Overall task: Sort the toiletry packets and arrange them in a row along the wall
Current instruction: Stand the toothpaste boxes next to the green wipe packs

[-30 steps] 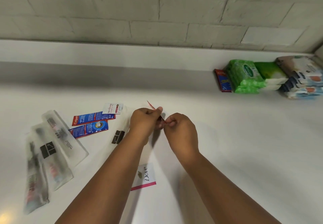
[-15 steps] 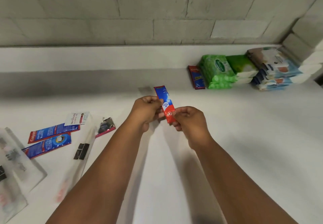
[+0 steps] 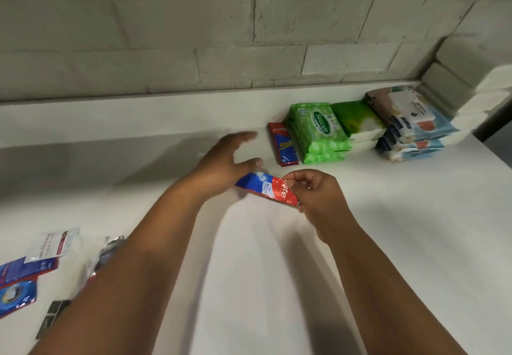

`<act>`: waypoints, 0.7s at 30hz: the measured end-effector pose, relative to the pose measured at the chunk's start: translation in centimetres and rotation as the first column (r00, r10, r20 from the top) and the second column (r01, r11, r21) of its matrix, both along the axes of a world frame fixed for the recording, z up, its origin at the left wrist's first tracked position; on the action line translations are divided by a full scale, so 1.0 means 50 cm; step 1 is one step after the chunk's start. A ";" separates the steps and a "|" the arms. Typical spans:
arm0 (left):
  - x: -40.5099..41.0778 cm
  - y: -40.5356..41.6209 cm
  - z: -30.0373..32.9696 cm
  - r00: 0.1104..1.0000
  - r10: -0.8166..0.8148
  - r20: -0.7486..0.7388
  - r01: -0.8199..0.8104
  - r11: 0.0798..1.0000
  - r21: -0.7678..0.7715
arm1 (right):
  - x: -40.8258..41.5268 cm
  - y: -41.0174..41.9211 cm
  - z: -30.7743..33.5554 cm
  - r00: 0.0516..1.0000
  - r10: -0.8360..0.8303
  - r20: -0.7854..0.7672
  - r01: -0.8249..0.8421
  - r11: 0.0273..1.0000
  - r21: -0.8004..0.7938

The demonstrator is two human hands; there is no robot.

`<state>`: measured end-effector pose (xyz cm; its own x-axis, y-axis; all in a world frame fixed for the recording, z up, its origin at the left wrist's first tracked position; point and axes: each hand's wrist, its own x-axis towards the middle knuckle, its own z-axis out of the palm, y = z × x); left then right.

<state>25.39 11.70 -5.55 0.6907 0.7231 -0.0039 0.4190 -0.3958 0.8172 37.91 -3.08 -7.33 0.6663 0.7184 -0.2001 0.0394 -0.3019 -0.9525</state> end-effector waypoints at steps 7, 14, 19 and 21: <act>0.025 0.027 0.014 0.846 -0.437 -0.304 0.386 0.897 -0.216 | 0.059 0.038 0.033 0.989 0.072 0.130 -0.075 0.997 0.015; 0.031 0.033 -0.037 0.992 -0.125 -0.008 0.102 0.843 -0.528 | 0.039 0.049 -0.009 0.959 -0.088 -0.268 0.105 0.993 0.051; 0.074 0.029 -0.055 0.993 0.070 0.095 0.003 0.789 -0.615 | 0.023 0.056 -0.017 0.955 -0.071 -0.287 0.068 0.997 -0.021; 0.096 0.030 -0.057 0.980 0.160 0.119 -0.049 0.774 -0.632 | 0.025 0.066 -0.017 0.950 -0.145 -0.276 0.152 0.988 0.001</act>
